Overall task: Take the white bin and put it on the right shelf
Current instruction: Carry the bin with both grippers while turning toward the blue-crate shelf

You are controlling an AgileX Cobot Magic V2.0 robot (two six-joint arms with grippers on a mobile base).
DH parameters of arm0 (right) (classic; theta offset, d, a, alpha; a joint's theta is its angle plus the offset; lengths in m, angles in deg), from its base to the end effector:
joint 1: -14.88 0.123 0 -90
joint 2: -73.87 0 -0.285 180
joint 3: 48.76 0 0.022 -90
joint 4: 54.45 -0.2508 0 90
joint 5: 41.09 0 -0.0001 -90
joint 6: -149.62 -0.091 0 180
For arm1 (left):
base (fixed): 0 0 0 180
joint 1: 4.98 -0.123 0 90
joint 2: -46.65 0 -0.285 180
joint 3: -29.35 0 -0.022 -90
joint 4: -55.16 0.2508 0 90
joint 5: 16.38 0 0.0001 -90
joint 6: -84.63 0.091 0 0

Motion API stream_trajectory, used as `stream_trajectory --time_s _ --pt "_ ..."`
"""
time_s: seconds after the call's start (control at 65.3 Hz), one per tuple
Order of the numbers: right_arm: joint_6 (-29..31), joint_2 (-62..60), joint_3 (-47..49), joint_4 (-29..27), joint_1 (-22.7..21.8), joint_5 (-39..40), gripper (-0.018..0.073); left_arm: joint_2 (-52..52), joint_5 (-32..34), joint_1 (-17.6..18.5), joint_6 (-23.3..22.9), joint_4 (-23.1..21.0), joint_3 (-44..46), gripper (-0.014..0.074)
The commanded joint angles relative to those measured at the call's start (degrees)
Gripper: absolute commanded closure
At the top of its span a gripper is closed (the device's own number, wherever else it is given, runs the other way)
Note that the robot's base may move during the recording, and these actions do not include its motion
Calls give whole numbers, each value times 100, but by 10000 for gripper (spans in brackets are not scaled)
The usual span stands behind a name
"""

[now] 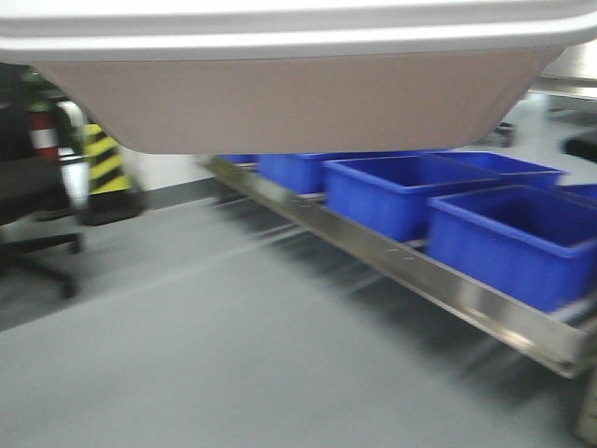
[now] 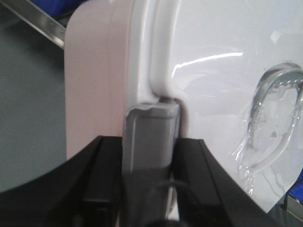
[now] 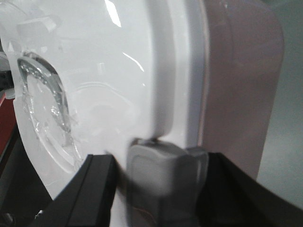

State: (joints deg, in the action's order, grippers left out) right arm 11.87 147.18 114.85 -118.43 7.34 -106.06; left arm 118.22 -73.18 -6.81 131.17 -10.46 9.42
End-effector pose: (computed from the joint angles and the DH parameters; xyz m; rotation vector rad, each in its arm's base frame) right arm 0.2154 0.0463 0.3833 -0.3527 2.0969 0.9957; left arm 0.2122 -0.0627 0.3761 0.3960 2.0271 -0.9463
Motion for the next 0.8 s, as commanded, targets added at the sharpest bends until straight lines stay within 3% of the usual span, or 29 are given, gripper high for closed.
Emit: stream_trajectory --time_s 0.0,0.78 --pt "36 -159 208 -983 93 -773 199 -145 -592 133 18 -1086 165 463" --pt "36 -159 208 -983 93 -773 199 -145 -592 133 18 -1086 165 463"
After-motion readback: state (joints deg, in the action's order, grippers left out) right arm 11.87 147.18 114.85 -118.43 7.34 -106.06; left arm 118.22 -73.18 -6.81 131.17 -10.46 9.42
